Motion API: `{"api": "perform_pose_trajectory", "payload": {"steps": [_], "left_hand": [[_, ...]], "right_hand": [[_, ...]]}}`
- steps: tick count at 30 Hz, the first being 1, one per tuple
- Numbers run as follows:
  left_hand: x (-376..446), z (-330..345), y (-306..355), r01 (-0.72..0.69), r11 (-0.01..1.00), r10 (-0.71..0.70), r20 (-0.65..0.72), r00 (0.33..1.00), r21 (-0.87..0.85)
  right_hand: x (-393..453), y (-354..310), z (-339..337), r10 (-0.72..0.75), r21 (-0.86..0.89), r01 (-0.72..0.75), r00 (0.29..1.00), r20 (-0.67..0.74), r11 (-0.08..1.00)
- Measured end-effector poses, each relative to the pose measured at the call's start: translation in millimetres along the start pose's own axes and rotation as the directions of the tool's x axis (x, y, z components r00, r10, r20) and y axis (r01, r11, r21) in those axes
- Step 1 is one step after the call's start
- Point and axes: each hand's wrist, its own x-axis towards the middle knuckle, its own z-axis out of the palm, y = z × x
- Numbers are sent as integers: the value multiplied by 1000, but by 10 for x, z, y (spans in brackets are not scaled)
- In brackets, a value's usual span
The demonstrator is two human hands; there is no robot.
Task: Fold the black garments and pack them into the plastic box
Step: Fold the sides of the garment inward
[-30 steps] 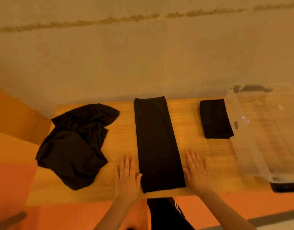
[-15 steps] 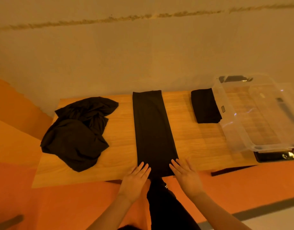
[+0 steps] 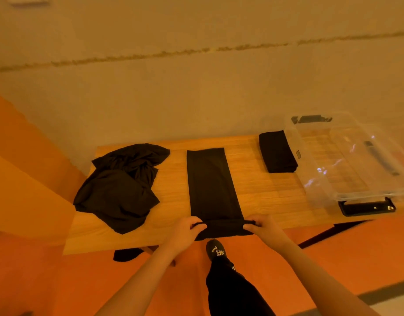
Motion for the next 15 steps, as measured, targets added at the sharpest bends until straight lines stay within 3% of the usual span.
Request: {"api": "perform_pose_trajectory", "payload": {"steps": [3,7,10,15], "left_hand": [[-38,-87,81,17,999,-16,42,999,-31],[30,-256,174,-5,1000,6,54,999,-10],[235,-479,199,13,999,-14,27,1000,44],[906,-723,205,122,987,-130,-78,988,-101]], "right_hand": [[3,-77,-56,27,84,-29,999,22,996],[172,-216,-97,30,49,-32,999,43,998],[485,-382,-168,13,44,-15,999,33,999],[1255,-631,-311,-20,-3,20,1000,-13,1000]]}}
